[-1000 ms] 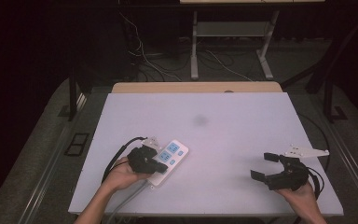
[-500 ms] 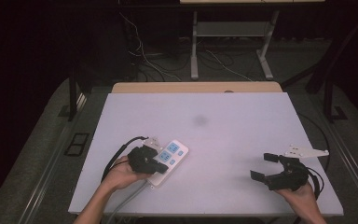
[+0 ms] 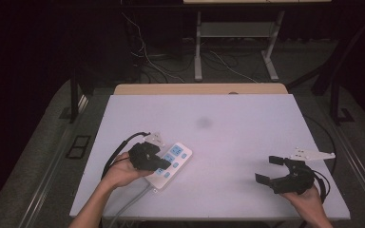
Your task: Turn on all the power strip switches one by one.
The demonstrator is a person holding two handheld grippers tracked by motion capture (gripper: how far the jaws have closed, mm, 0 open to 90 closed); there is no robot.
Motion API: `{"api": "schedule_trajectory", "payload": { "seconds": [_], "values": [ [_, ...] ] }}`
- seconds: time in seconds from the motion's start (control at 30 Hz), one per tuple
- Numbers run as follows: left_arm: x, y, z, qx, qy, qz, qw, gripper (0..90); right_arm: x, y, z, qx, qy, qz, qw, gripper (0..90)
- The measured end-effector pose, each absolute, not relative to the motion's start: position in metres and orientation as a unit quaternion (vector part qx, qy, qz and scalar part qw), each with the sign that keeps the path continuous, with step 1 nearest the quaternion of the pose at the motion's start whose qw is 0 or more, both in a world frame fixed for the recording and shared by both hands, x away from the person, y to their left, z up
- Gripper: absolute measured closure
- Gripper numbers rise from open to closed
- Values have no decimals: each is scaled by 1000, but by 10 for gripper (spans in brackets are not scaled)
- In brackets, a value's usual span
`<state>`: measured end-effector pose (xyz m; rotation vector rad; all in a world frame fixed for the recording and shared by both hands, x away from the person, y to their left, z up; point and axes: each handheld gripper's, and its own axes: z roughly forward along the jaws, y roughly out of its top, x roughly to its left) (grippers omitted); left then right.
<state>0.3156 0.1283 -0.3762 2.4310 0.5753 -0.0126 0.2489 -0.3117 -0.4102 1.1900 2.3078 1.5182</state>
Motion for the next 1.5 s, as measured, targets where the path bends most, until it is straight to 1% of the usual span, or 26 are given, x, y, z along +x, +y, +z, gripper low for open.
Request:
{"api": "schedule_trajectory", "payload": {
  "seconds": [0.63,1.0,1.5],
  "values": [
    [329,118,-370,930,206,-2,304,895,249,-311,-410,393,767,503,67,7],
    [337,110,-377,928,209,-3,309,895,249,-311,-411,391,769,501,68,7],
    [344,103,-388,934,205,-5,294,894,249,-311,-410,390,770,501,67,7]
  ]
}}
